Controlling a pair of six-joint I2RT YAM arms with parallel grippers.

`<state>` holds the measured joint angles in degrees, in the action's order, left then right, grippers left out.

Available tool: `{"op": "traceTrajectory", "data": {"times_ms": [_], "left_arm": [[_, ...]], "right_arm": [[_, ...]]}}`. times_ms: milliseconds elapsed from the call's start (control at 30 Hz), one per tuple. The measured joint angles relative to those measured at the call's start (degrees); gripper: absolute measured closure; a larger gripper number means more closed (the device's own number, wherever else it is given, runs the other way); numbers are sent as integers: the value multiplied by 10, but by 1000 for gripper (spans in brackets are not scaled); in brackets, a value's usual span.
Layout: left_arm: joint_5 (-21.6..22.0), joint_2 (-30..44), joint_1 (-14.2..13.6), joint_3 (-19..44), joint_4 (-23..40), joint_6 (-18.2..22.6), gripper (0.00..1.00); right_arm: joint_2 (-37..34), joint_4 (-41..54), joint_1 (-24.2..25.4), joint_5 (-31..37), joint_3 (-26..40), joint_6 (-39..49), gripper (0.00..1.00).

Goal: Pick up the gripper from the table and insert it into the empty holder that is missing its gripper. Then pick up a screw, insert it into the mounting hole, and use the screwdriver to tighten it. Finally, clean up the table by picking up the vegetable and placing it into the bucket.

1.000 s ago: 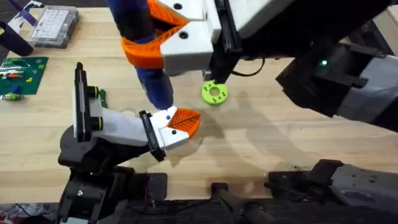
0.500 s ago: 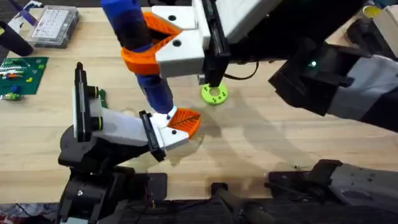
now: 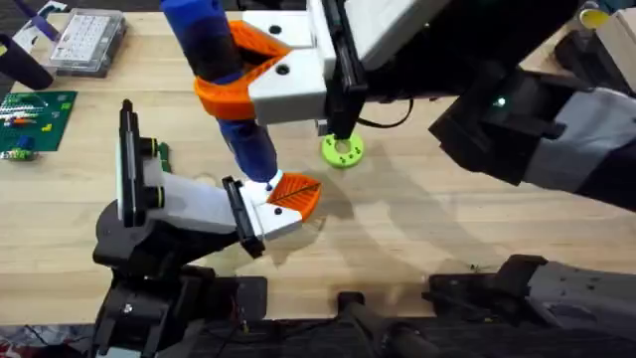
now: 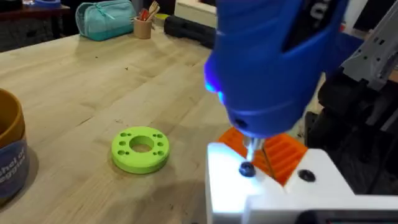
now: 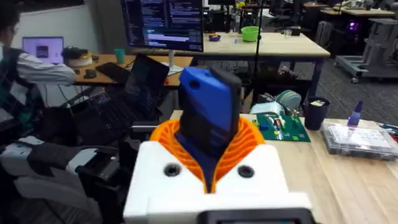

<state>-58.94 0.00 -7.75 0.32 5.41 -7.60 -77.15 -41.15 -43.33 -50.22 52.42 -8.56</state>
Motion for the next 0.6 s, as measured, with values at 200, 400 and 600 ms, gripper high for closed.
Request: {"op": "traceTrajectory", "data": {"times_ms": [200,400,600], "left_arm": [[0,0,0,0,0,0,995],[0,0,0,0,0,0,994],[0,0,0,0,0,-2,994]], "right_arm": [[0,0,0,0,0,0,975],[-1,0,0,0,0,0,975],[-15,0,0,4,0,-1,975]]}}
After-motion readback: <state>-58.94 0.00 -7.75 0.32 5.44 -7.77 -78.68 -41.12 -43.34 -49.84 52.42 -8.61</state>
